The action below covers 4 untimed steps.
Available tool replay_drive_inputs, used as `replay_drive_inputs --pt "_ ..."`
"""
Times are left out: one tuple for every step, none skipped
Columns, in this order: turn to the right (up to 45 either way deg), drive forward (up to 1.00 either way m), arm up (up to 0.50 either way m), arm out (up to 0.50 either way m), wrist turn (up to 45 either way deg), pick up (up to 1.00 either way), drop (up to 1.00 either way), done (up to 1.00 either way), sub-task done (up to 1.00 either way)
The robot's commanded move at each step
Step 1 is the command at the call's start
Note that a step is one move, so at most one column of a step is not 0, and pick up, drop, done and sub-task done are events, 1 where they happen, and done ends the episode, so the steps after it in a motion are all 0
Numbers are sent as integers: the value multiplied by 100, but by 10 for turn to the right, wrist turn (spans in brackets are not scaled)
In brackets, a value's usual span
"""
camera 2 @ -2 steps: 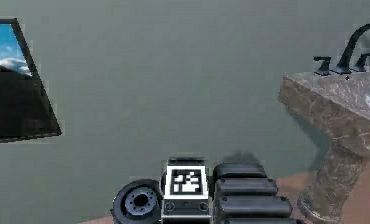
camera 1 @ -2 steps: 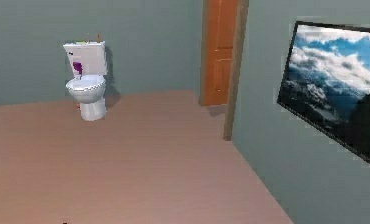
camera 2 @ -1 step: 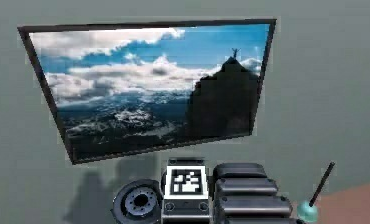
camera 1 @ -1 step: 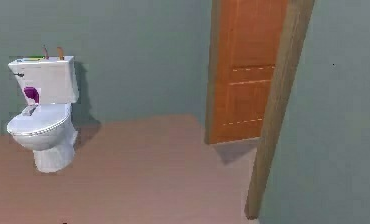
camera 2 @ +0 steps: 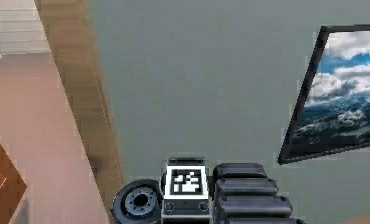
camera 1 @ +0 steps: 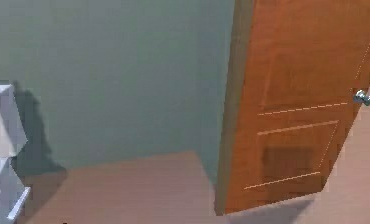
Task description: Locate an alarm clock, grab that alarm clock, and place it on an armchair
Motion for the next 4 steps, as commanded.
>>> replay_drive_inputs --pt "270 0 0 0 0 0 0 0 0" --pt "0 55 0 0 0 0 0 0 0" --pt "420 0 0 0 0 0 0 0 0" --pt "0 100 0 0 0 0 0 0 0"
